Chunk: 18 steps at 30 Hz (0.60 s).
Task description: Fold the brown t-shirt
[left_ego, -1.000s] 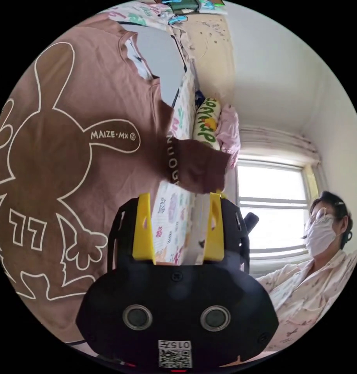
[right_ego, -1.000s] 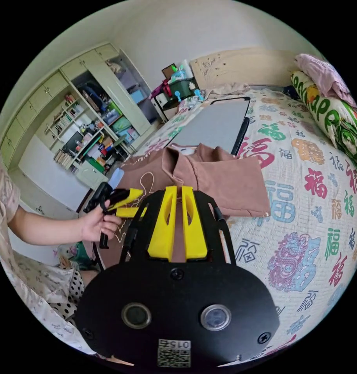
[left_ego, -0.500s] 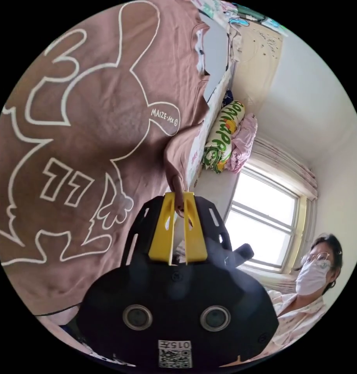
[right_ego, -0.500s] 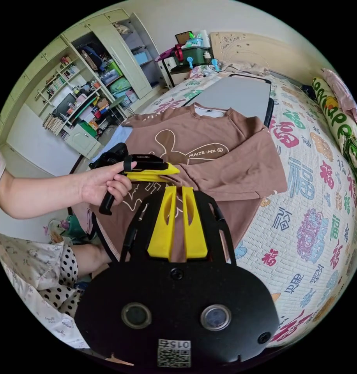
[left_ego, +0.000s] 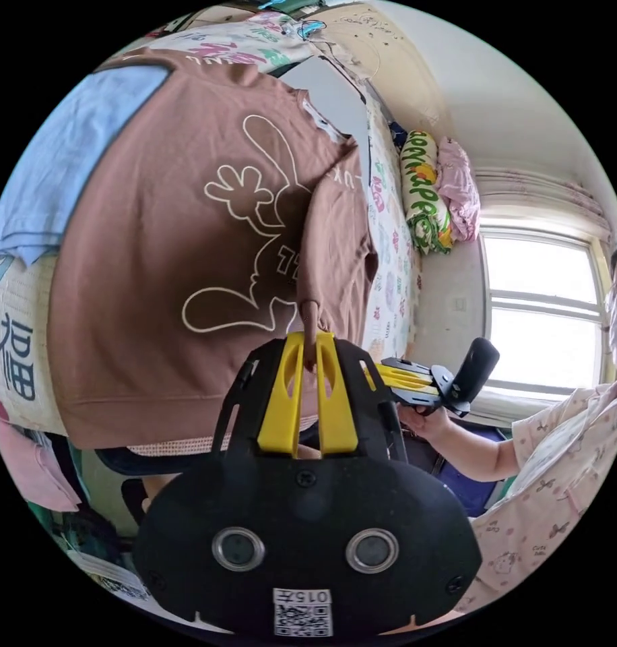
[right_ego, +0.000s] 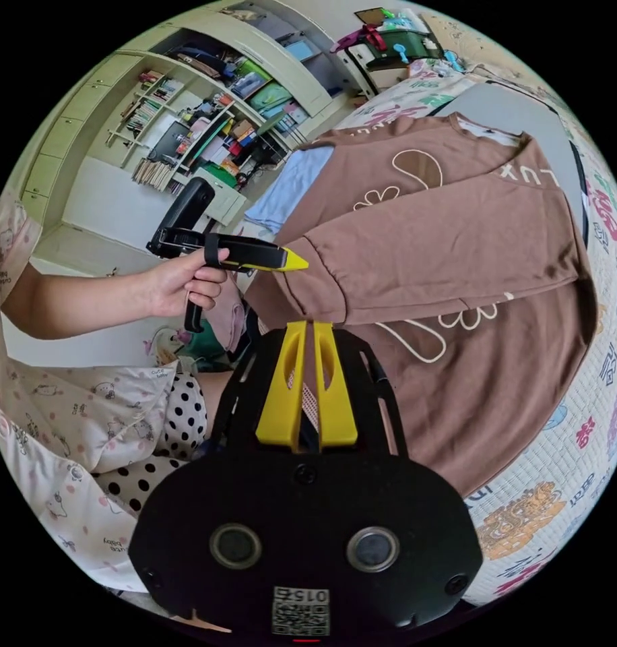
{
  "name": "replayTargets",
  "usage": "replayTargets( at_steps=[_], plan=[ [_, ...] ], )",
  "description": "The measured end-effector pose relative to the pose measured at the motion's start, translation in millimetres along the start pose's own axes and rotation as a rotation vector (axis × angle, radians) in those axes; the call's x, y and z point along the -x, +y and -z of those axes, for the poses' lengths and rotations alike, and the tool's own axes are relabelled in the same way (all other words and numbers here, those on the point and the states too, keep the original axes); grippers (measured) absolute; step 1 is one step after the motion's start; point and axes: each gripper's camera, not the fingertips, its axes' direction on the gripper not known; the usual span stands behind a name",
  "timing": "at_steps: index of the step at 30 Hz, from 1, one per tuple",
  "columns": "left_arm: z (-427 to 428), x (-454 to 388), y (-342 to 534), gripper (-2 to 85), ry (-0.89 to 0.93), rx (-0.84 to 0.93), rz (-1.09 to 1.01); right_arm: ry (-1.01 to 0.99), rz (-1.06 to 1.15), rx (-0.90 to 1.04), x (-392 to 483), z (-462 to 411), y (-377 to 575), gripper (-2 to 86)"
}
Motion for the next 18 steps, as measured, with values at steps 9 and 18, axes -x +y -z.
replayTargets(
  at_steps=[9, 18],
  plan=[
    [-79, 16, 17, 0.1, -0.17, 0.282, -0.09, -0.084, -0.339, -0.105, -112, 86, 55, 6.7],
    [-94, -19, -40, 7.6, -0.284, 0.243, -0.202, -0.025, -0.791, -0.43, -297, 215, 79, 12.4]
  ],
)
